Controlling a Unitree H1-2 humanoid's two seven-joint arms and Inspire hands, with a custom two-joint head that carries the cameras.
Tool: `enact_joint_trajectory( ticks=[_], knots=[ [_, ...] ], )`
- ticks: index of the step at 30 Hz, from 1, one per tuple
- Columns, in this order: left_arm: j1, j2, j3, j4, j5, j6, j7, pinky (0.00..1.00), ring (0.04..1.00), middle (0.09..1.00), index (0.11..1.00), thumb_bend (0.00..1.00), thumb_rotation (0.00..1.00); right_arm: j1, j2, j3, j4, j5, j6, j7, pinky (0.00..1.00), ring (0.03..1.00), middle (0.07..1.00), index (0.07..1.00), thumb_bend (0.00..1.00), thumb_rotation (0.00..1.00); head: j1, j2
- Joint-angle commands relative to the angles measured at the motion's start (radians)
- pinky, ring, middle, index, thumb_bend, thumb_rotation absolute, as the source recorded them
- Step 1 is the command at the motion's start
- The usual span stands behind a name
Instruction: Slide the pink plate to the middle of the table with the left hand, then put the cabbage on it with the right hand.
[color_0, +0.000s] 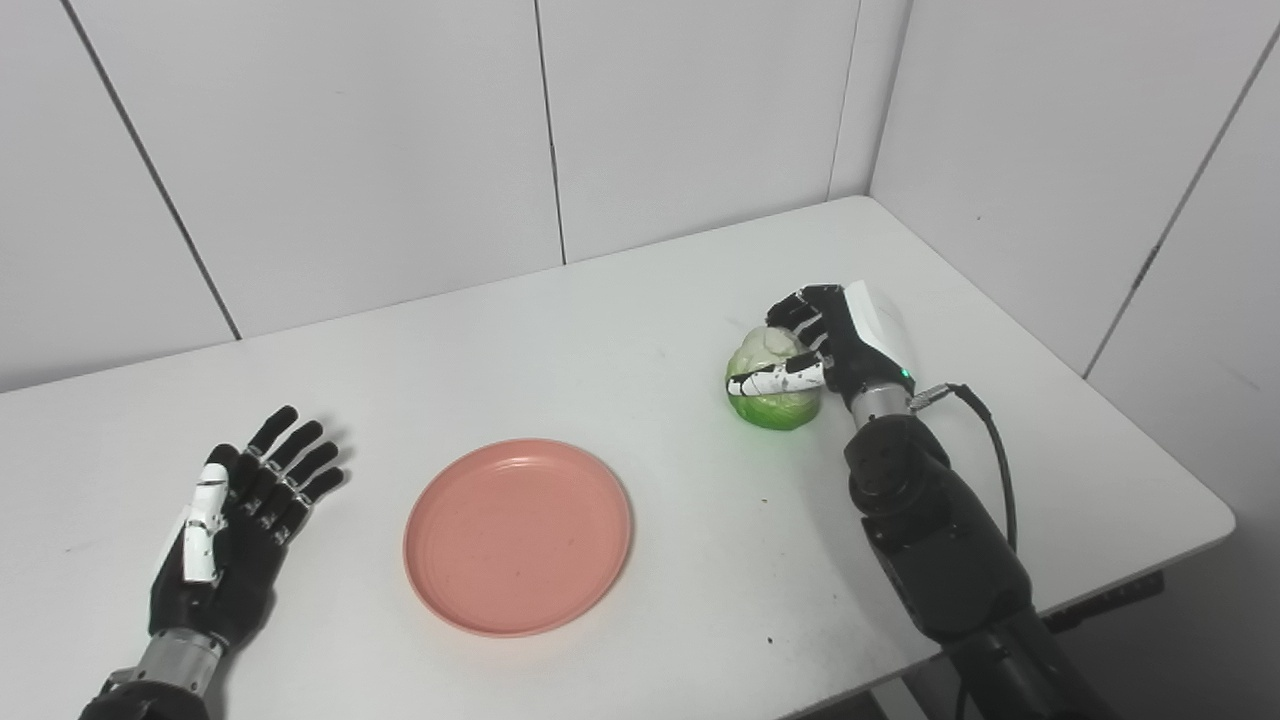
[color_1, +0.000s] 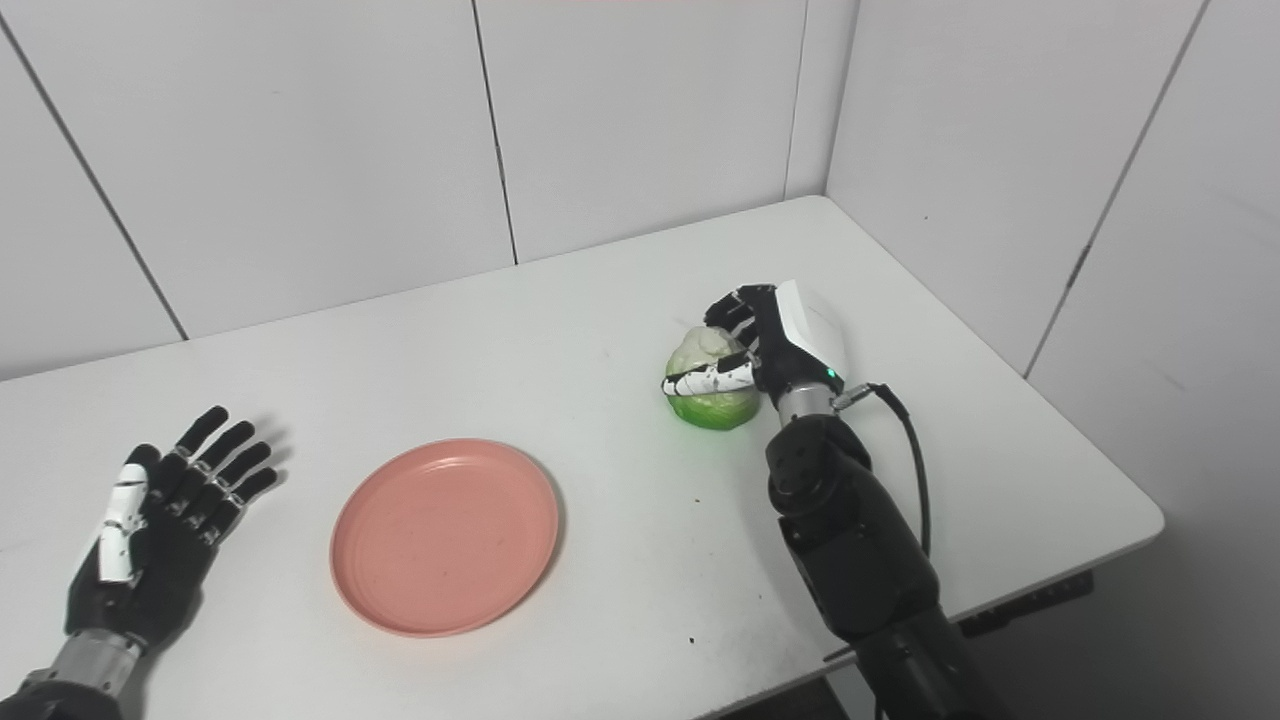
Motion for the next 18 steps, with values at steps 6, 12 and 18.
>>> enact_joint_trajectory(
  ticks=[6,12,18],
  knots=[
    [0.035,0.005,-0.013,0.027,0.015,0.064,0.015,0.84,0.856,0.880,0.870,0.48,0.98,-0.028,-0.002,0.008,-0.079,-0.015,0.010,0.004,0.39,0.460,0.486,0.485,0.53,0.00,0.005,0.002],
    [0.039,-0.002,-0.018,0.016,0.023,0.063,0.028,0.84,0.856,0.877,0.867,0.48,0.99,-0.032,0.007,0.027,-0.151,-0.028,0.028,0.030,0.39,0.451,0.473,0.494,0.53,0.00,0.019,0.004],
    [0.041,-0.011,-0.023,0.010,0.025,0.058,0.031,0.84,0.852,0.874,0.866,0.48,0.98,-0.036,0.026,0.051,-0.221,-0.055,0.045,0.059,0.38,0.440,0.463,0.501,0.53,0.00,0.037,0.003]
  ],
)
